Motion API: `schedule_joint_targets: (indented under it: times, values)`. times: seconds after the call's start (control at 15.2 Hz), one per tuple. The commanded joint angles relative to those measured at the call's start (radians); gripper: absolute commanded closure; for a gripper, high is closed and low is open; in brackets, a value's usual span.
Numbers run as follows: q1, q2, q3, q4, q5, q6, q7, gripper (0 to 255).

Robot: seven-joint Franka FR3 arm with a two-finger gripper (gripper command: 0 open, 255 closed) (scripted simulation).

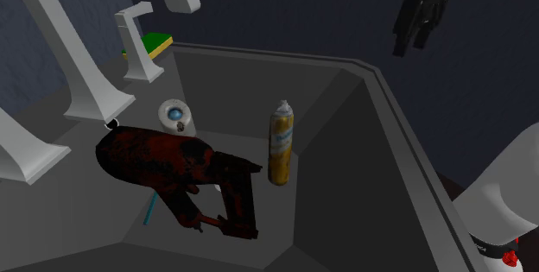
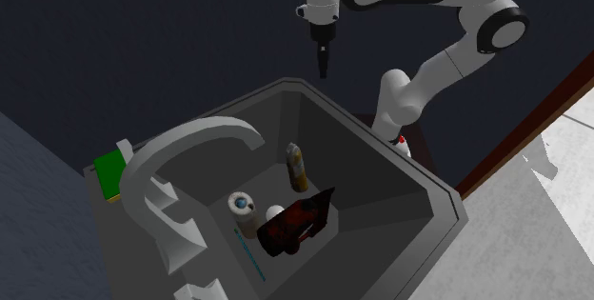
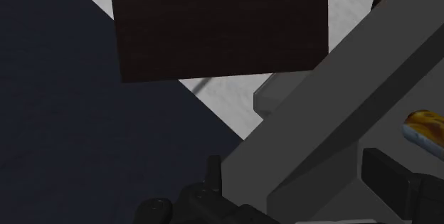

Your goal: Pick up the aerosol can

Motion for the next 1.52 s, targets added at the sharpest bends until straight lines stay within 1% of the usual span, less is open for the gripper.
schedule_joint_targets:
  times: [0.0, 0.4, 0.79, 1.12, 1.45]
  values:
    - [0.0, 0.0, 0.0, 0.0, 0.0, 0.0, 0.0, 0]
    - [0.052, 0.093, 0.118, 0.023, 0.066, 0.086, 0.086, 0]
    - [0.096, 0.216, 0.234, 0.082, 0.104, 0.168, 0.172, 0]
    - [0.123, 0.34, 0.332, 0.158, 0.107, 0.23, 0.248, 0]
    - [0.148, 0.484, 0.428, 0.258, 0.077, 0.281, 0.334, 0]
